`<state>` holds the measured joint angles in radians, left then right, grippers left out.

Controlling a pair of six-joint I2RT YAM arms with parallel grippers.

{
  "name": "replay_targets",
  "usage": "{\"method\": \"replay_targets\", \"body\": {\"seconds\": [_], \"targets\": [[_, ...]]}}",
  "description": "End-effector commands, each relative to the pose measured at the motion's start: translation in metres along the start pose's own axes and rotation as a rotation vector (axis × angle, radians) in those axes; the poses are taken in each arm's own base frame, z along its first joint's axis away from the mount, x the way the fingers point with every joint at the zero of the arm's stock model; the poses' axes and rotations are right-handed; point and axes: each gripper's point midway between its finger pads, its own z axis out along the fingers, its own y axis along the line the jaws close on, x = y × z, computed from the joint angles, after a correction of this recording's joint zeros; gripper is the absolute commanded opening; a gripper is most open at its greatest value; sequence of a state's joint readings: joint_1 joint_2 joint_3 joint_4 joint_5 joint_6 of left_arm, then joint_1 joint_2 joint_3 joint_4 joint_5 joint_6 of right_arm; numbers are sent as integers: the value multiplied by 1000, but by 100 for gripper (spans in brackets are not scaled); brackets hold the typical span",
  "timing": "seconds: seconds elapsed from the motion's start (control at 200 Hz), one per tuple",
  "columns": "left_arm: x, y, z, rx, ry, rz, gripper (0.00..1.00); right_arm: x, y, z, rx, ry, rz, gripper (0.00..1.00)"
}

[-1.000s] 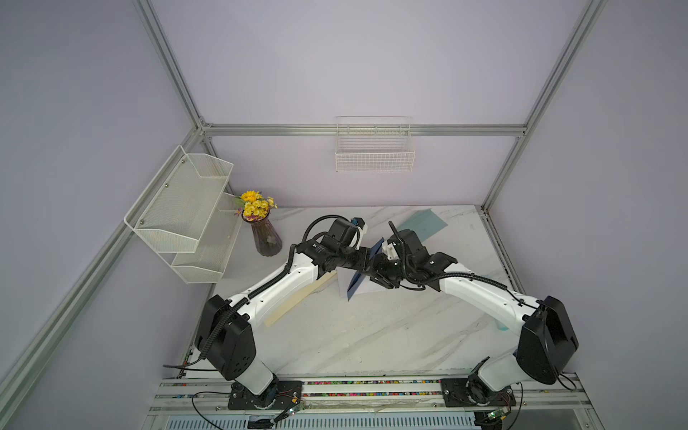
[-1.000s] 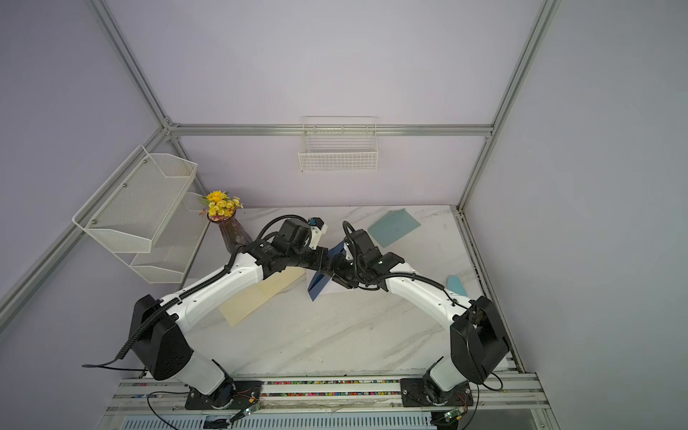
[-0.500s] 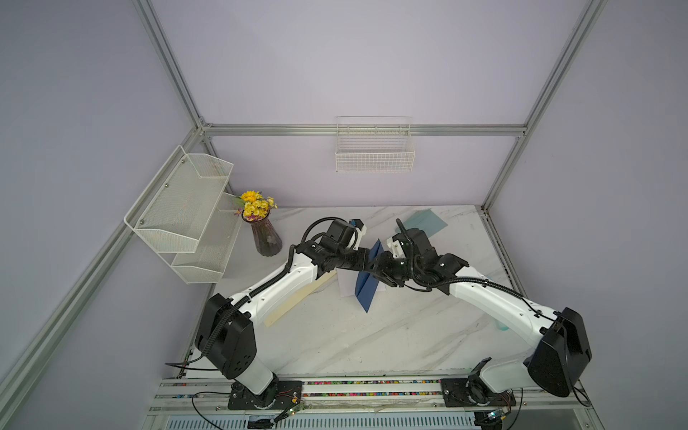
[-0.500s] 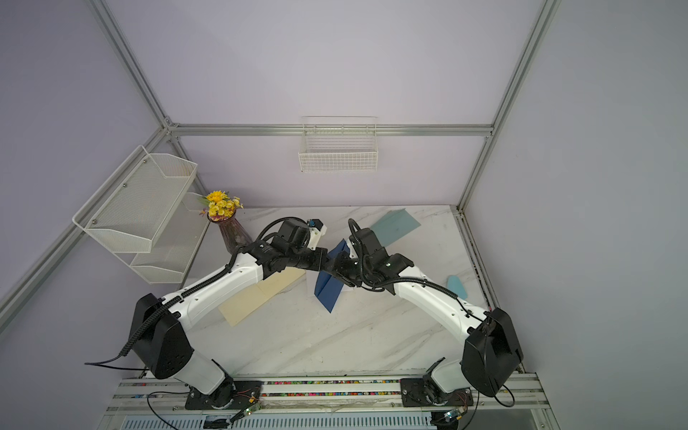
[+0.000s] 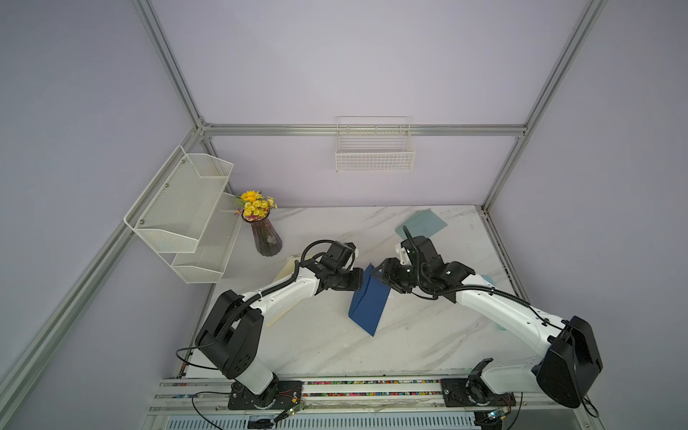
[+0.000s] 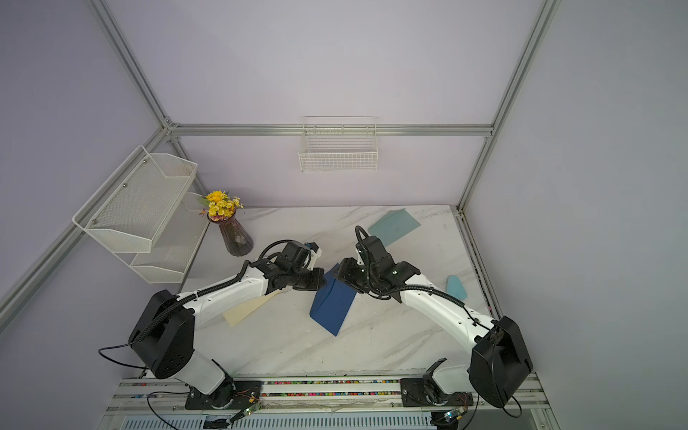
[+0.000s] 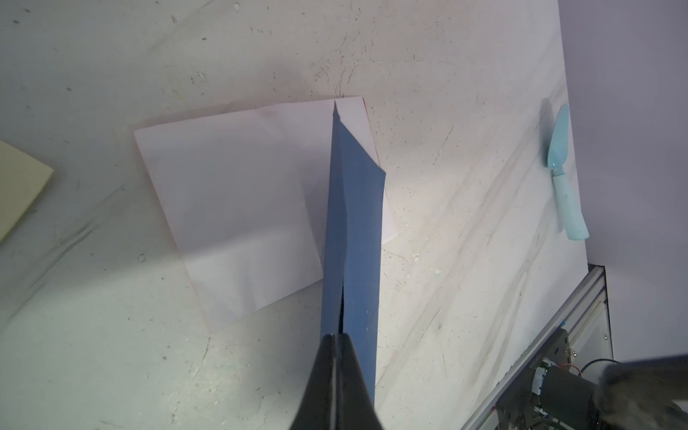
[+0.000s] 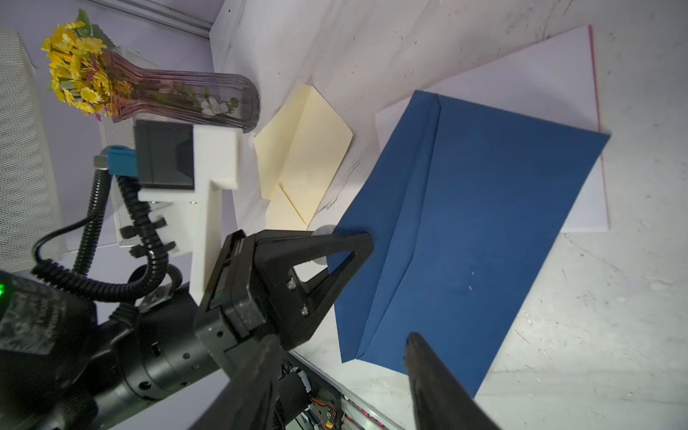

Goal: Fold the letter paper in half and place it into the envelope
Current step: Place the letter paper in the envelope, then place the envelope at the center of the board.

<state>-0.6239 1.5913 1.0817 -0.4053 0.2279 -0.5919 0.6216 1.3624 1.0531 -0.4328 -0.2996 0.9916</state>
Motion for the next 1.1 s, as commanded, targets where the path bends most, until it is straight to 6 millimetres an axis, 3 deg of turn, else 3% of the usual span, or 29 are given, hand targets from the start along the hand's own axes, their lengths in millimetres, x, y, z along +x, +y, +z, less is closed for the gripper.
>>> {"method": "replay_targets", "body": {"seconds": [0.0,0.325,0.395,0.49,0.59,0.74,0.915,1.095], "targets": [[-22,0,5,-13,-88,-4,0,0,-13,-3,39,-13,-13,63],[-15,24,36,-110,-48,6,1,6,-30,3,68,15,-23,78],[-13,25,40,-113,-40,6,7,7,-31,3,70,17,-28,78],[-14,23,42,-113,-38,10,26,11,-40,2,95,38,-20,79],[-20,16,36,-101,-48,16,55,12,-44,1,101,42,-19,79],[-27,17,15,-143,-74,48,81,12,-50,1,108,46,-13,78],[-28,30,-10,-215,-84,97,86,12,-55,4,117,52,-15,78],[-22,65,-26,-264,-89,45,82,10,-55,7,116,58,-23,78]]}}
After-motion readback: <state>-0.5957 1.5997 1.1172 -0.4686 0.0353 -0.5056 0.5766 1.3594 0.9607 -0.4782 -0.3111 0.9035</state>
